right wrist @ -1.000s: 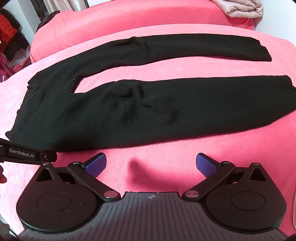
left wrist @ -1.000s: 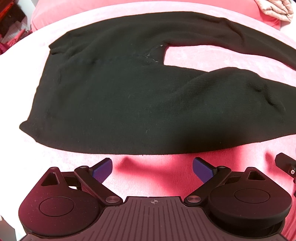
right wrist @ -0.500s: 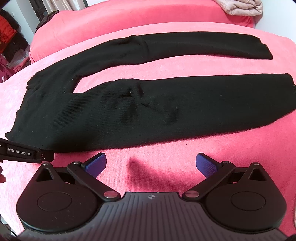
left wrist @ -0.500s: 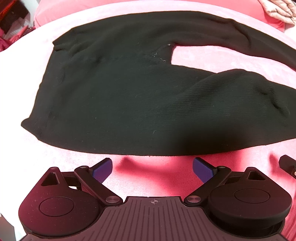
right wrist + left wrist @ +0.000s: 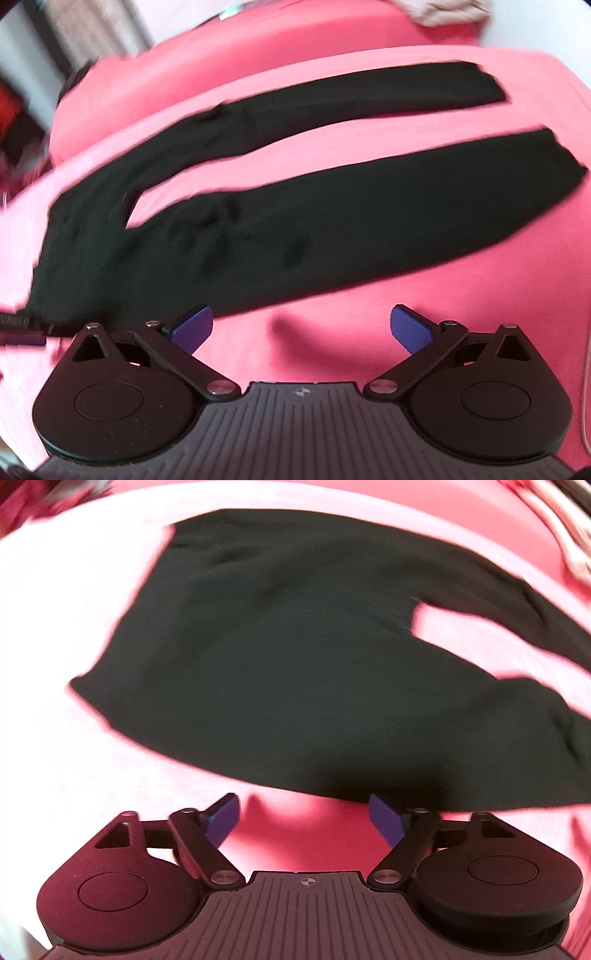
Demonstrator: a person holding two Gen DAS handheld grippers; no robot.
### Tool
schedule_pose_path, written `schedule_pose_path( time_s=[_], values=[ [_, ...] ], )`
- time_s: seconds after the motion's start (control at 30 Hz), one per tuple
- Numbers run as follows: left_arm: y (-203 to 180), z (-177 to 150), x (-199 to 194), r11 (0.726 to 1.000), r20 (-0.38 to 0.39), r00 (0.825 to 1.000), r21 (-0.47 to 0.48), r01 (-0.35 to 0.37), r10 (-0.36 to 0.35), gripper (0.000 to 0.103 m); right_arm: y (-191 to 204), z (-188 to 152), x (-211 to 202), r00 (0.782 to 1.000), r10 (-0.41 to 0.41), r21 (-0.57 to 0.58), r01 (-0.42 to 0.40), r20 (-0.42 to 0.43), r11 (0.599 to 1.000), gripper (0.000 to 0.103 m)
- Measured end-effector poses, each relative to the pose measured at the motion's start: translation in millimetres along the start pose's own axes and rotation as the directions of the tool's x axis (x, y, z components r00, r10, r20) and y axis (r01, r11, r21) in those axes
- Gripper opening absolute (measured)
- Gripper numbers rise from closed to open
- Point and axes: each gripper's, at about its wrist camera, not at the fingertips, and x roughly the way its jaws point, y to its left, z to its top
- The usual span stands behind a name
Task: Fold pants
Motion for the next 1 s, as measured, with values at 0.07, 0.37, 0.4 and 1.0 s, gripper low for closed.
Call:
schedule_pose_path(
  time_s=[0.07, 0.37, 0.4, 1.0],
  values=[
    [32, -1, -2, 0.996, 0.015, 1.000, -0.090, 0.013, -0.012, 0.103, -25, 3, -6, 1.000, 0.019, 0.106, -0.021, 0.024, 0.994, 0.092],
    [145, -7, 11, 0.833, 0.106, 0.977, -0.511, 0.215, -0.187, 0.103, -108, 6, -7, 0.995, 0.021, 0.480, -0.065, 0.097, 0.875, 0.068],
    [148, -6, 12, 0.823, 0.121, 0.974, -0.520, 0.229, -0.194, 0.103, -110, 7, -8, 0.994, 0.016, 0.490, -0.066, 0.106, 0.869, 0.068],
    [148, 22, 24, 0.788, 0.155, 0.972, -0.569, 0.232, -0.174, 0.067, -152, 27, 6, 0.989, -0.044, 0.616, -0.051, 0.139, 0.786, 0.011]
  ],
)
